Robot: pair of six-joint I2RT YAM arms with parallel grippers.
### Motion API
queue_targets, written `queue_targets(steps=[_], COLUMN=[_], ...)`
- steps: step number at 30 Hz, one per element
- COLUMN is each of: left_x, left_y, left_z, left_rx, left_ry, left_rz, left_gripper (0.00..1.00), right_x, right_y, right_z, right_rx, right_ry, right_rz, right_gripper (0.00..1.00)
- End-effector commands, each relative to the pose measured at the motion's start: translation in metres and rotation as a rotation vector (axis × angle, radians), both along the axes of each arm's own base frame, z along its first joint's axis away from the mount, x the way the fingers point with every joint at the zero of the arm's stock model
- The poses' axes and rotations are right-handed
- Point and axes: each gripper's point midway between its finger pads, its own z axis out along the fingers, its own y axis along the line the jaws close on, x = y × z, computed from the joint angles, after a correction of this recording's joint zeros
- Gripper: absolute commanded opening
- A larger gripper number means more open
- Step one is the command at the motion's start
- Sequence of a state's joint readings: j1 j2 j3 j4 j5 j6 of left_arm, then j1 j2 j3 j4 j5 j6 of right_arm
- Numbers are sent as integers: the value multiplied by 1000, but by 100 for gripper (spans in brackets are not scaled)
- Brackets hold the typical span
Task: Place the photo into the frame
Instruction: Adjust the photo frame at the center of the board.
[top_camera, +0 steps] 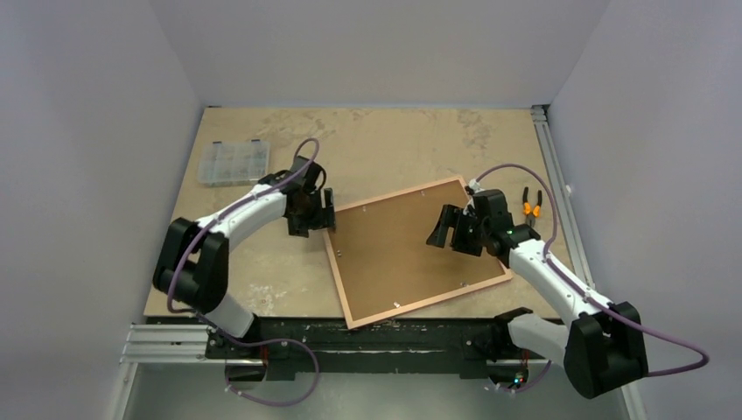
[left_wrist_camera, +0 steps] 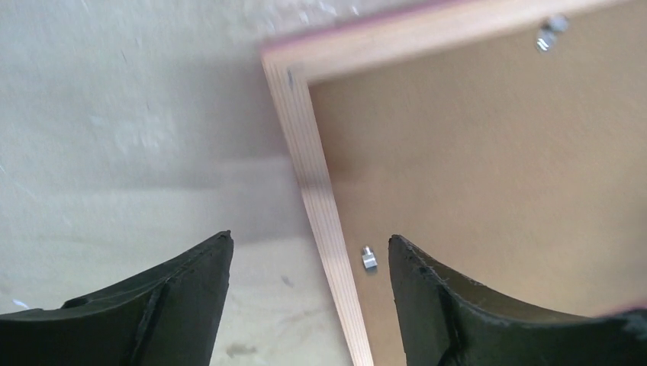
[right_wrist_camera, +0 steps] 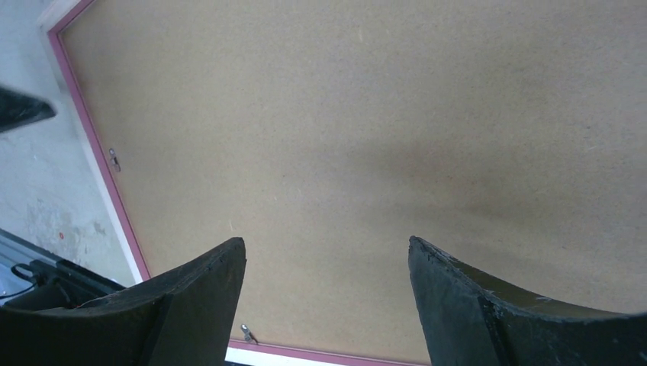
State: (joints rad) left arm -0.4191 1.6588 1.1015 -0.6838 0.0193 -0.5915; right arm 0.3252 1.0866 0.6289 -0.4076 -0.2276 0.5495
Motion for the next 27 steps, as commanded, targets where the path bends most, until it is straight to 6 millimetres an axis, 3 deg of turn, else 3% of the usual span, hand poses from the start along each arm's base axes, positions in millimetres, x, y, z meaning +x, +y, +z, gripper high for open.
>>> queue_targets(steps=[1, 8, 15, 24, 27], left_x=[-25, -72, -102, -107, -104], left_y=[-21, -20, -9, -12, -14], left_z=[31, 27, 2, -15, -15], left_rx=[-215, -354, -356, -368, -376], left_ry=[-56, -35, 16, 56, 55], left_rz=[13, 90, 143, 152, 148], left_gripper=[73, 73, 73, 73, 73], right_x=[14, 40, 61, 68, 68], right_y=[-9, -58, -125, -183, -185], right_z=[5, 1, -7, 1, -5], right_rx=[13, 73, 8, -116, -127], right_ry=[-20, 16, 46, -18, -20], right_rz=[-12, -166, -369, -553, -561], right_gripper=[78, 84, 85, 88, 89])
